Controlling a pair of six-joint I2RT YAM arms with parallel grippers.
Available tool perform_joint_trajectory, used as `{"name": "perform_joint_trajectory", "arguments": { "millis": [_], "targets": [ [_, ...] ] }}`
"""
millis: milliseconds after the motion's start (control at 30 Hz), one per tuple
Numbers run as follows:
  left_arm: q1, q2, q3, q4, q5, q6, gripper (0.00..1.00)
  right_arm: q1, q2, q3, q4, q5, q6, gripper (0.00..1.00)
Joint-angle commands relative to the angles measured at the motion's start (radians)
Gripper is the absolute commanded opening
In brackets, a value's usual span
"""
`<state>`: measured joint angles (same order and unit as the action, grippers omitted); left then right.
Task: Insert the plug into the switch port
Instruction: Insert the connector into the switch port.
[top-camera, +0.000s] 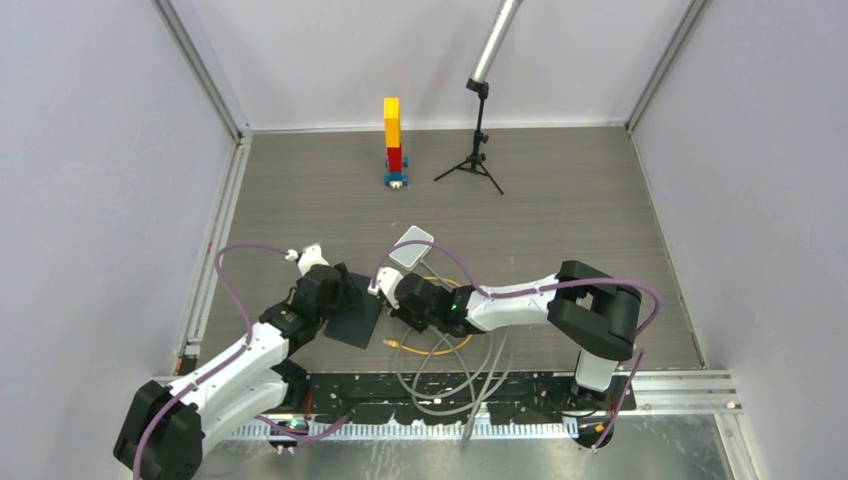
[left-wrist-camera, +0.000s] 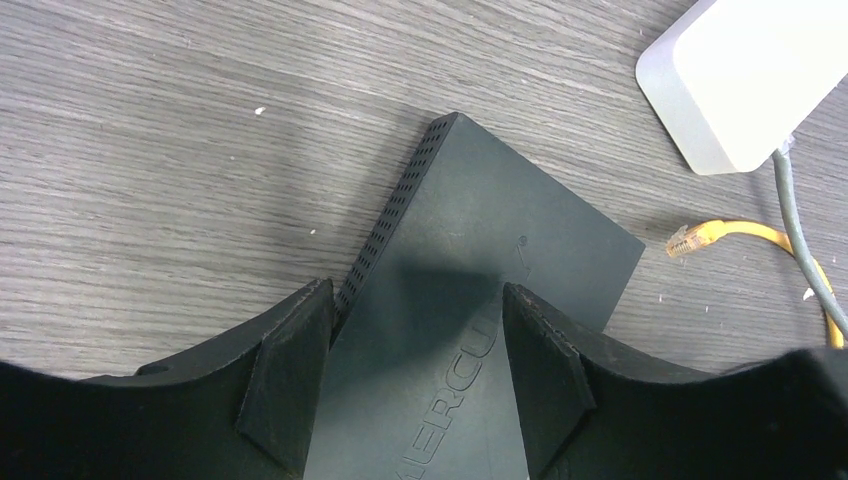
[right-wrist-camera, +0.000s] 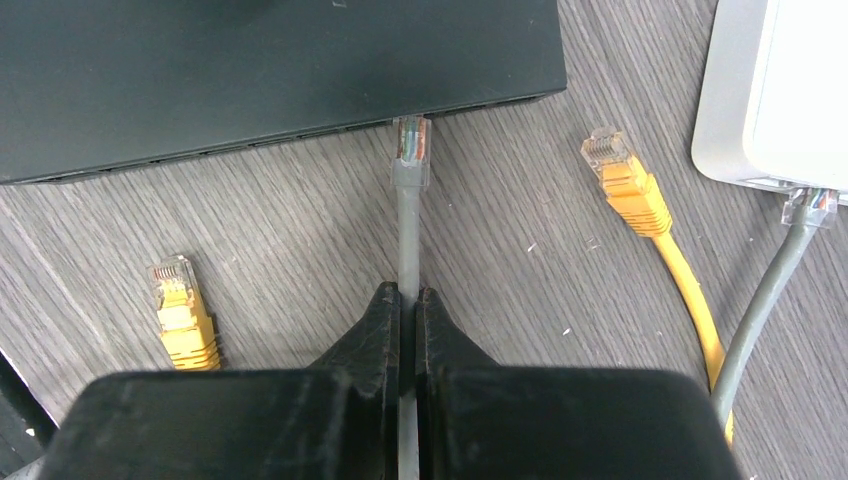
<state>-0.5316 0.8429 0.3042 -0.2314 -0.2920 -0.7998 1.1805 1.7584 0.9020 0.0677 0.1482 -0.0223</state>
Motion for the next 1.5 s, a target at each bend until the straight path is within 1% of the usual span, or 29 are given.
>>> {"name": "perform_joint_trajectory", "arguments": {
  "millis": [0, 267, 533, 633, 800, 867, 1067, 1200, 1467],
  "targets": [
    [0.002, 0.002, 0.004, 0.059, 0.016, 0.007, 0.64, 0.019, -0.045, 0.002, 0.098, -0.042, -0.020, 0.00],
    [0.003, 0.006, 0.003, 0.063, 0.017, 0.005, 0.64, 0.031, -0.048, -0.003, 0.101, -0.078, -0.033, 0.00],
    [0.002, 0.009, 0.005, 0.064, 0.017, 0.005, 0.65, 0.034, -0.040, 0.005, 0.093, -0.076, -0.035, 0.00],
    [0.002, 0.008, 0.006, 0.064, 0.018, 0.005, 0.65, 0.035, -0.034, 0.010, 0.081, -0.036, -0.029, 0.00],
    [0.002, 0.015, 0.009, 0.067, 0.017, 0.007, 0.65, 0.036, -0.032, -0.004, 0.087, 0.100, -0.029, 0.01],
    [0.002, 0.022, 0.015, 0.066, 0.015, 0.009, 0.65, 0.036, -0.027, -0.006, 0.089, 0.129, -0.042, 0.00],
    [0.003, 0.026, 0.039, 0.052, 0.000, 0.024, 0.66, 0.036, -0.023, -0.002, 0.060, 0.114, -0.057, 0.01],
    [0.002, 0.023, 0.039, 0.052, 0.002, 0.025, 0.67, 0.036, -0.025, -0.026, 0.100, 0.116, -0.045, 0.01],
    [0.002, 0.027, 0.028, 0.070, 0.018, 0.027, 0.68, 0.036, 0.008, -0.013, 0.129, 0.152, -0.038, 0.01]
  ]
}}
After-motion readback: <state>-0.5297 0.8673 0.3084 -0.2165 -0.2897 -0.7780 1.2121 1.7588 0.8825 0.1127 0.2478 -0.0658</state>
